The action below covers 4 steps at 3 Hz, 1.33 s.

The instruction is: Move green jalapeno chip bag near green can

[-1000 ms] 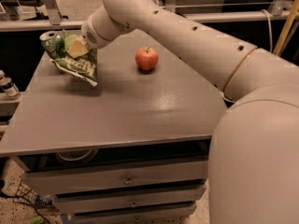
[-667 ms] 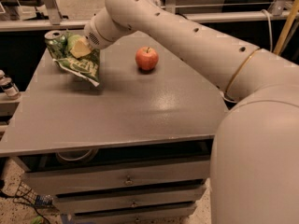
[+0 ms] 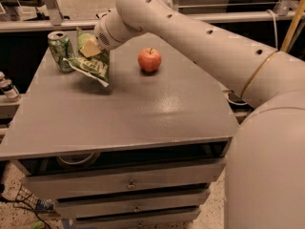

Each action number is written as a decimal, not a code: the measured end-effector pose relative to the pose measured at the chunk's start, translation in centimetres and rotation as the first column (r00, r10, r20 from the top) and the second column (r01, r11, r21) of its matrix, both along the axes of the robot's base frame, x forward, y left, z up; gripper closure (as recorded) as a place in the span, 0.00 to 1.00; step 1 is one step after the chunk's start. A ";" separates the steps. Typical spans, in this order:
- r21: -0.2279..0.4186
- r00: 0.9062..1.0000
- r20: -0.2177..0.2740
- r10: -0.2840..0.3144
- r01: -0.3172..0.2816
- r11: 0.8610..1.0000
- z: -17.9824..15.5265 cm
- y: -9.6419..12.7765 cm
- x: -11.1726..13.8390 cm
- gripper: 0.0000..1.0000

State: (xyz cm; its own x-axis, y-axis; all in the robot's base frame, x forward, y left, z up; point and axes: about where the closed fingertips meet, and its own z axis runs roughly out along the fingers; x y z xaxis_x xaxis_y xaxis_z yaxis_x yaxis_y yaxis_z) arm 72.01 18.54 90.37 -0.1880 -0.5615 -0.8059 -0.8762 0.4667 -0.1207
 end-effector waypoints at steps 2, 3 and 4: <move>-0.002 1.000 -0.005 0.008 -0.008 1.000 -0.3 0.5 -0.2 0.20; -0.002 1.000 -0.007 0.010 -0.010 1.000 -0.5 0.7 -0.2 0.00; -0.003 1.000 -0.007 0.011 -0.011 1.000 -0.5 0.7 -0.2 0.00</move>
Offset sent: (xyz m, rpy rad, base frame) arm -0.0007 0.0021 -0.0012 -0.0006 0.0020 0.0031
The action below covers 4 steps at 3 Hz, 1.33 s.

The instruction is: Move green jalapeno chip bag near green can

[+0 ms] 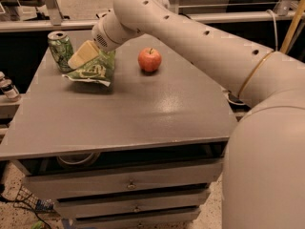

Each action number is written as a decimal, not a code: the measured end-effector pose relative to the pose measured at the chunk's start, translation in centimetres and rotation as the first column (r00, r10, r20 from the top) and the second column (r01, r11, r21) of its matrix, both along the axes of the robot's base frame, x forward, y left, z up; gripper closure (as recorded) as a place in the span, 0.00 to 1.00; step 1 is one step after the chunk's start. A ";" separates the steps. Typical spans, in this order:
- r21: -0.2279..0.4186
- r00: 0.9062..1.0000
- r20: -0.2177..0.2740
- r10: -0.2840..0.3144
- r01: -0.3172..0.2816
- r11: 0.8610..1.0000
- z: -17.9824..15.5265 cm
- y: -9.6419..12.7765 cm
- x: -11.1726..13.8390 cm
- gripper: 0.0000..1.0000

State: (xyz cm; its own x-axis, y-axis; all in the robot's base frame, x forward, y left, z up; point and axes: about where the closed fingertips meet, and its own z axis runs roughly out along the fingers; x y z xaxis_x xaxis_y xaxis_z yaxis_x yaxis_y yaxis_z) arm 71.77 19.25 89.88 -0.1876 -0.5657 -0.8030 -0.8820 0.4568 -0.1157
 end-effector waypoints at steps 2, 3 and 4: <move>-0.059 0.995 0.048 -0.092 0.095 0.994 1.9 -6.6 0.4 0.00; -0.033 0.979 0.050 -0.196 0.197 0.980 2.6 -12.9 1.2 0.00; -0.033 0.978 0.050 -0.202 0.204 0.978 2.5 -13.4 1.2 0.00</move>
Offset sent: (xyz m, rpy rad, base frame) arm 0.0123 -0.1365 0.0477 -0.1276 -0.0865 -0.2180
